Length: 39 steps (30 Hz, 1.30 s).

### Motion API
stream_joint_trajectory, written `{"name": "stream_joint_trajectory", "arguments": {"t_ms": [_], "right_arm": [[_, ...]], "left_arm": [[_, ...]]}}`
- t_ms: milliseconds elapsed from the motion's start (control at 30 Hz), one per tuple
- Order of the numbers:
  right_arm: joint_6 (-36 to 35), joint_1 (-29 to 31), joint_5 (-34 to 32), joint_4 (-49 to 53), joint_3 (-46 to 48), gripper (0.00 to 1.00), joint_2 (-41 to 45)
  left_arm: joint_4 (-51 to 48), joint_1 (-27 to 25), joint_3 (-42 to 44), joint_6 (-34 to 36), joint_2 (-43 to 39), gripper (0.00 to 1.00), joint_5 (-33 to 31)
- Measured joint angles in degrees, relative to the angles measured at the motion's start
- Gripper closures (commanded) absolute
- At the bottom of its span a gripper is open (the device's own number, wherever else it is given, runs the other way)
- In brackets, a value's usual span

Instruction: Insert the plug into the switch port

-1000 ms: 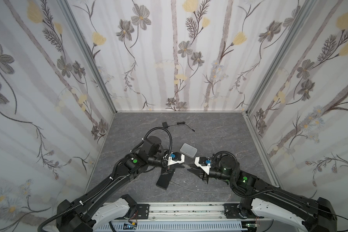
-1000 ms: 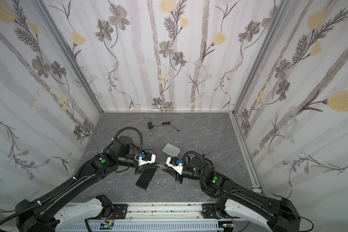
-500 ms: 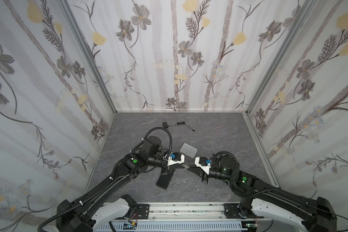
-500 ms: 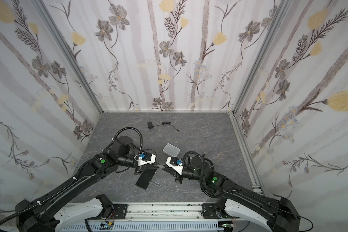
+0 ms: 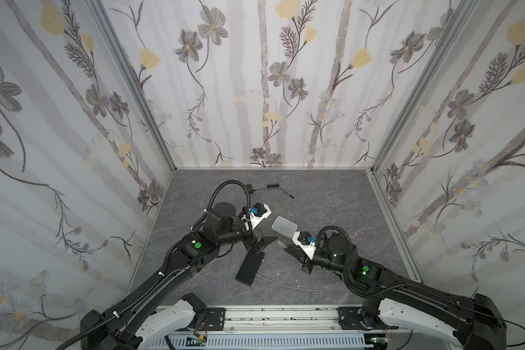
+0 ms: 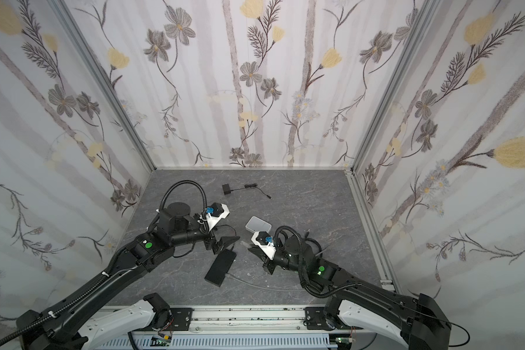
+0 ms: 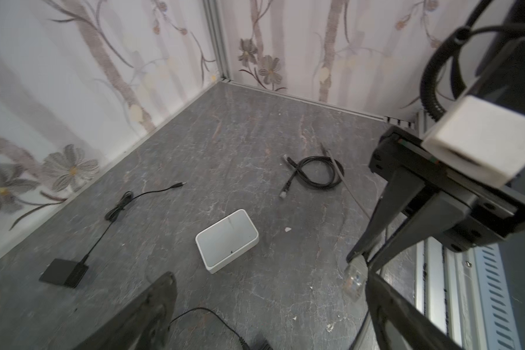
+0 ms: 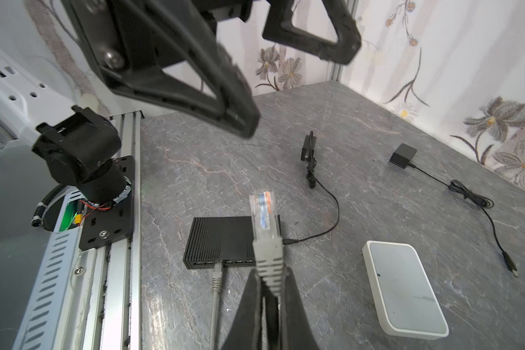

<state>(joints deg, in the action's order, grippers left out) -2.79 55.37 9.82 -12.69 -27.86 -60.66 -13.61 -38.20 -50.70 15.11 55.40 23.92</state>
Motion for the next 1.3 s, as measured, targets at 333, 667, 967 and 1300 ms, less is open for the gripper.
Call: {"name": "stream_joint_trajectory", "arguments": {"t_ms": [333,667,967,1300], "right_arm": [[7.1,0.0,-2.9,-1.7,5.9,1.00,-1.3],[11.5,0.0,1.8,-3.3,8.4,1.00,-5.3],[11.7,0.0,1.5,0.4,6.5,1.00,-11.2],[13.2,0.3,1.3,3.4,2.3,1.00,-23.1]], "left_arm": [[-5.4,1.1,9.1,-24.0,-8.9,0.00,-17.6],[-8.2,7.1,19.8,-43.5,-10.4,0.00,-28.9],[-7.3,11.0,20.5,-50.0,-1.2,0.00,-28.1],[-0.4,11.1,22.8,-48.1,5.6,0.18,-22.1]]}}
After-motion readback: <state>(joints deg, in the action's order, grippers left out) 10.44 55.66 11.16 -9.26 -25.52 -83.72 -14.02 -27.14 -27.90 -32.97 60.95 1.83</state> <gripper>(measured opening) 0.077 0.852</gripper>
